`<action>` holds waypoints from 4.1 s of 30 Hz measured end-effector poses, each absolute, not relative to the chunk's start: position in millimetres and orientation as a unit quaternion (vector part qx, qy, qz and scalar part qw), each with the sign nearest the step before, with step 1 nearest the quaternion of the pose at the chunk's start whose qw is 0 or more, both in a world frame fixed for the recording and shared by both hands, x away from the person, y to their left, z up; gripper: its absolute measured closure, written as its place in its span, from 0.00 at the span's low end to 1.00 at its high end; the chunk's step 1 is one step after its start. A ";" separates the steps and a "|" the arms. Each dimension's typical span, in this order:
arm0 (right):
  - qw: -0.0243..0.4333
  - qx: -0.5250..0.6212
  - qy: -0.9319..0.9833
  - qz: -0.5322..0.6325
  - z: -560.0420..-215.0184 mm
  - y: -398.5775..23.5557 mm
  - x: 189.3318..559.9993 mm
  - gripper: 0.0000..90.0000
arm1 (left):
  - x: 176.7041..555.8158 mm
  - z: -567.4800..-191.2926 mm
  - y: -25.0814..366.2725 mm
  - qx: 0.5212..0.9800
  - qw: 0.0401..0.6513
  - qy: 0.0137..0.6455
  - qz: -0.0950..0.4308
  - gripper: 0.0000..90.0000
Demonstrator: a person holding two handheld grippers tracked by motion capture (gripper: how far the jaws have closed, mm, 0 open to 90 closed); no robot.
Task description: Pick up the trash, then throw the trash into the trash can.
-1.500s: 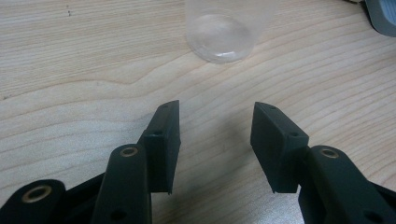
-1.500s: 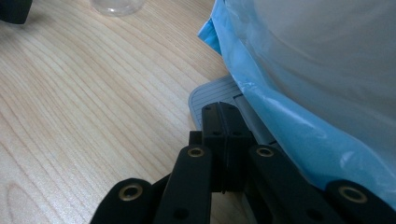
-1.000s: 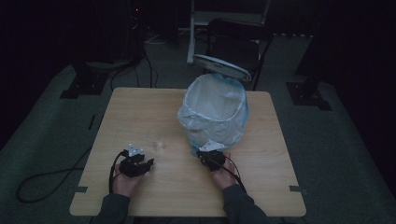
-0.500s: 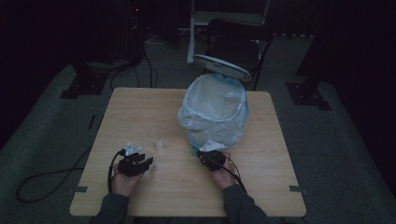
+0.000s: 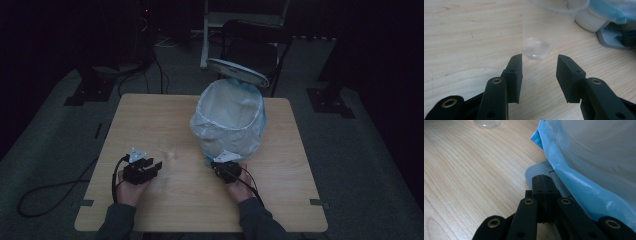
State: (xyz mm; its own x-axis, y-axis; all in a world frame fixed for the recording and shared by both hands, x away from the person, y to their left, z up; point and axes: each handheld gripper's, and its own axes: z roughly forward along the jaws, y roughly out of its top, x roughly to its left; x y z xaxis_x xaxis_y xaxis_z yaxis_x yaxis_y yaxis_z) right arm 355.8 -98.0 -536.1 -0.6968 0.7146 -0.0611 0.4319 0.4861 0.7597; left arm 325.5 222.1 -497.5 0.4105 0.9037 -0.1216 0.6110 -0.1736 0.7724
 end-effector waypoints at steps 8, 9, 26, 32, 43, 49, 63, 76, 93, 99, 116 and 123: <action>0.188 0.341 0.841 0.375 -536.1 -98.0 355.8 1.00 | 337.0 -472.2 227.1 0.735 0.413 0.498 0.200 0.62; 0.188 0.341 0.841 0.375 -536.1 -98.0 355.8 1.00 | 337.0 -472.2 227.1 0.735 0.413 0.498 0.200 0.62; 0.187 0.341 0.840 0.378 -536.4 -98.2 355.7 1.00 | 370.9 -468.9 221.8 0.736 0.403 0.512 0.185 0.60; 0.189 0.340 0.841 0.377 -536.5 -98.3 355.6 1.00 | 360.9 -477.8 222.9 0.742 0.397 0.512 0.170 0.71; 0.189 0.341 0.840 0.377 -536.5 -98.0 355.4 1.00 | 323.2 -501.7 213.6 0.775 0.379 0.479 0.162 0.97; 0.190 0.340 0.841 0.376 -536.5 -97.8 355.2 1.00 | 321.2 -499.3 208.4 0.778 0.385 0.468 0.166 0.97; 0.189 0.339 0.841 0.377 -536.6 -98.5 355.7 1.00 | 337.6 -478.7 210.4 0.771 0.399 0.461 0.183 0.97; 0.188 0.340 0.840 0.378 -536.7 -98.5 355.7 1.00 | 344.6 -463.6 215.2 0.755 0.418 0.467 0.194 0.97; 0.188 0.343 0.838 0.381 -537.2 -98.3 354.9 1.00 | 352.0 -438.0 218.1 0.750 0.431 0.457 0.209 0.97; 0.188 0.343 0.837 0.382 -537.4 -98.6 355.1 1.00 | 355.1 -430.3 219.6 0.746 0.437 0.455 0.211 0.97; 0.188 0.343 0.837 0.382 -537.4 -98.8 355.1 1.00 | 363.5 -401.5 228.7 0.732 0.462 0.448 0.223 0.97; 0.188 0.344 0.837 0.382 -537.5 -98.7 355.1 1.00 | 368.4 -390.2 227.8 0.732 0.466 0.442 0.226 0.97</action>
